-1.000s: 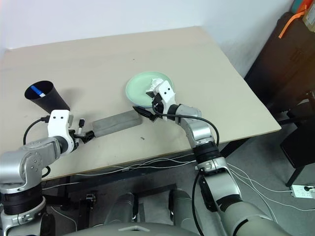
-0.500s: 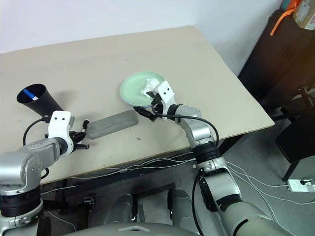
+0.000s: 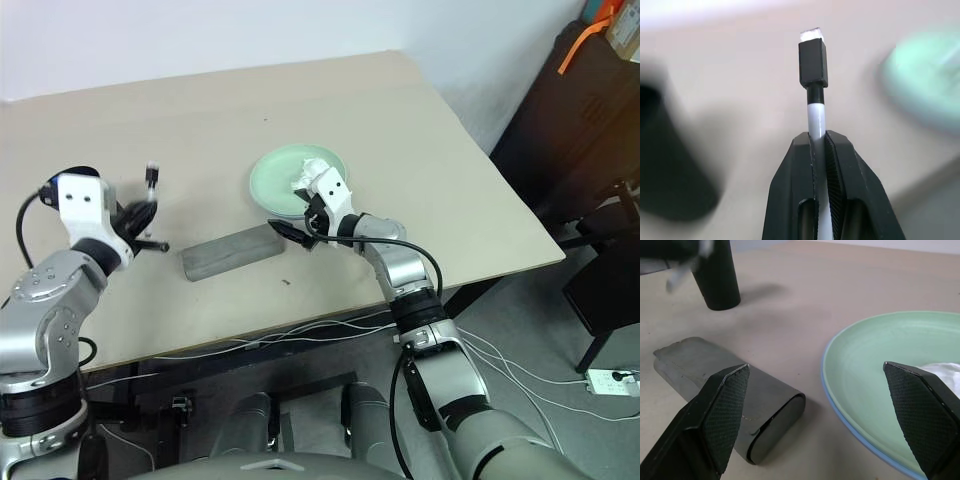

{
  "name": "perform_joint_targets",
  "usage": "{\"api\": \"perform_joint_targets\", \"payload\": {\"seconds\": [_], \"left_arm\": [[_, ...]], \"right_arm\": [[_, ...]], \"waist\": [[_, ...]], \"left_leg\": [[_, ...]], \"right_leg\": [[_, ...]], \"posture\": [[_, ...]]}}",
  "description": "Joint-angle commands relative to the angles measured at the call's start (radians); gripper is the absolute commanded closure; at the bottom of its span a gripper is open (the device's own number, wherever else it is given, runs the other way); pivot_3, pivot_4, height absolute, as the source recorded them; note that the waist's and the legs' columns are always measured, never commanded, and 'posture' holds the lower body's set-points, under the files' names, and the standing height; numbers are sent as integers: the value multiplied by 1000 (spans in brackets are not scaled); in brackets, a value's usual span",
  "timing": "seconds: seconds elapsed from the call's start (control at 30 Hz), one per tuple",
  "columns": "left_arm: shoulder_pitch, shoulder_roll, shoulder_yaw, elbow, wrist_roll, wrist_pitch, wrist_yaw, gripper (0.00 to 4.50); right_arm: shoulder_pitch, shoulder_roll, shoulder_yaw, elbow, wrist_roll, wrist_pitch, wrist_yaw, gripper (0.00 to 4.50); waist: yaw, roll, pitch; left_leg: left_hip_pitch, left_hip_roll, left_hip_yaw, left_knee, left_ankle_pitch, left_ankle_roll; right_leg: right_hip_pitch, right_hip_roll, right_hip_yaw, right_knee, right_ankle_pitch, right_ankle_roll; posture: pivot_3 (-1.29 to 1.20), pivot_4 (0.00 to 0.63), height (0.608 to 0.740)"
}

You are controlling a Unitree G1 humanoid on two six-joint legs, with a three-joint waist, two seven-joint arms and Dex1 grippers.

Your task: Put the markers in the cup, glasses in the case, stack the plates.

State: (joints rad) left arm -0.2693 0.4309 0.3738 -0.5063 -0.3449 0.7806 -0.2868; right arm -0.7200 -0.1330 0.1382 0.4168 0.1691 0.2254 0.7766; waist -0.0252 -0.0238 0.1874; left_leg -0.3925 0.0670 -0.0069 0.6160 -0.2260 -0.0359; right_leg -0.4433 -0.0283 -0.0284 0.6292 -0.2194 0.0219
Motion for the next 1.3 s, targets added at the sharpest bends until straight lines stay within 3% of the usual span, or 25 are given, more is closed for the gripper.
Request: {"api": "perform_joint_targets", "payload": {"seconds": [0.03,0.43,0.73,1.3], "left_arm": [[-35,-23,23,-17,11,-219,-2,4473],[-159,178,143,328,150,-615,46,4473],[-176,185,145,586,120,-795,-2,4473],[-83,145,146,654,136,-817,110,4473]], "right_arm": [[-23,7,5,-19,-1,-29,5,0],[-16,7,6,-31,1,-27,-2,0],[-21,2,14,-24,-17,-52,-10,0],[-32,-12,12,-6,-35,-70,-5,0]], "waist": [[1,0,0],[9,0,0],[10,0,0],[11,0,0]], "left_leg": [[0,0,0,0,0,0],[1,1,1,0,0,0],[1,1,2,0,0,0],[1,2,2,-1,0,0]], "right_leg": [[0,0,1,0,1,2],[0,2,1,1,1,3],[-1,1,0,1,1,3],[-1,1,0,1,1,4]], "posture": [[0,150,733],[0,150,733],[0,150,733],[0,150,733]]}}
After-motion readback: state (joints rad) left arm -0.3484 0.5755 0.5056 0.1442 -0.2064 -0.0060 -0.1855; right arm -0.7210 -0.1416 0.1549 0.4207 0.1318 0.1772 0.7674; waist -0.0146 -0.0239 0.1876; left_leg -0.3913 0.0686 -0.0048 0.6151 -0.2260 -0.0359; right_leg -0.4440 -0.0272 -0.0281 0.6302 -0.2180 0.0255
